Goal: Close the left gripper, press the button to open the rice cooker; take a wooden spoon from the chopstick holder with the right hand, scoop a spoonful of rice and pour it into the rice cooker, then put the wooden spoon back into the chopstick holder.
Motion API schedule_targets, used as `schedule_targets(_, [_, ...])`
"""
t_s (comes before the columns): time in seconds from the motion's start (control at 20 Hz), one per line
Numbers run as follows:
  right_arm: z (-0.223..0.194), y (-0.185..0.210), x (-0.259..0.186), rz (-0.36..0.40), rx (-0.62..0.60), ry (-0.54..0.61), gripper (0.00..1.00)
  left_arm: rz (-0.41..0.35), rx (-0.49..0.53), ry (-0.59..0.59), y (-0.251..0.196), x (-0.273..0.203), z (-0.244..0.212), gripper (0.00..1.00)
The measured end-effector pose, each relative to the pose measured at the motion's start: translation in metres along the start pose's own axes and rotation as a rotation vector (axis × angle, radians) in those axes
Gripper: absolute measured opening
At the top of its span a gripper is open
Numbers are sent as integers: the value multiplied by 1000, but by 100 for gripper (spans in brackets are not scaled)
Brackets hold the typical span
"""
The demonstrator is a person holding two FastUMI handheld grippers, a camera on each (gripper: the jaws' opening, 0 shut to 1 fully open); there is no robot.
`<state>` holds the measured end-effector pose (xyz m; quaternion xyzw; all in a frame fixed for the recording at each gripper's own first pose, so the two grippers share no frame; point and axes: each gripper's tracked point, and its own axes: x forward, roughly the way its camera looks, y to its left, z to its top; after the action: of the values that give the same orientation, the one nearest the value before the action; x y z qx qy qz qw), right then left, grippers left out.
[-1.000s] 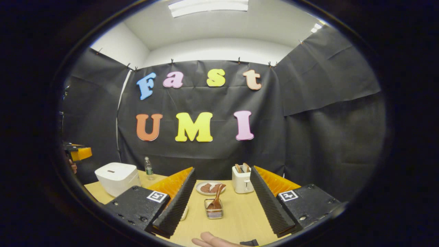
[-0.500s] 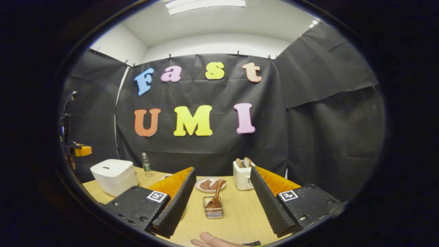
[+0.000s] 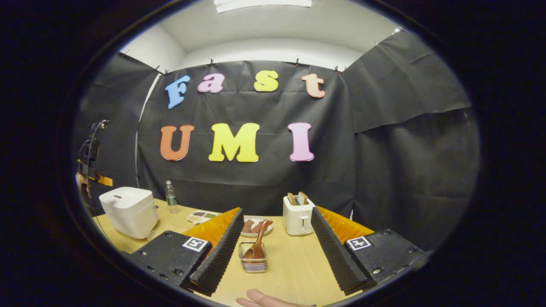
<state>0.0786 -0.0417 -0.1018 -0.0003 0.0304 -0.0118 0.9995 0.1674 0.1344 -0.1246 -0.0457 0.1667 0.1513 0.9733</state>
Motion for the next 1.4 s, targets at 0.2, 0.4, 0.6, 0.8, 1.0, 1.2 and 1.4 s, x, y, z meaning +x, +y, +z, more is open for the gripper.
schedule_targets(0.2, [-18,2,8,8,-8,36,96,28,24,55,10,23,-13,0])
schedule_targets(0.4, [-32,2,14,13,-37,63,100,67,32,118,23,37,-29,0])
schedule_targets(0.6, [-35,-2,17,6,-36,75,96,60,25,149,27,39,-39,0])
schedule_targets(0.8, [-22,-6,17,-1,-38,62,96,59,35,193,26,43,-50,0])
schedule_targets(1.0, [13,-9,8,0,-38,1,96,85,27,227,27,42,-51,0])
schedule_targets(1.2, [36,-9,0,3,-19,-25,96,76,39,218,26,42,-45,0])
schedule_targets(1.4, [42,-13,-10,-9,-11,-22,96,77,20,130,28,32,-15,0])
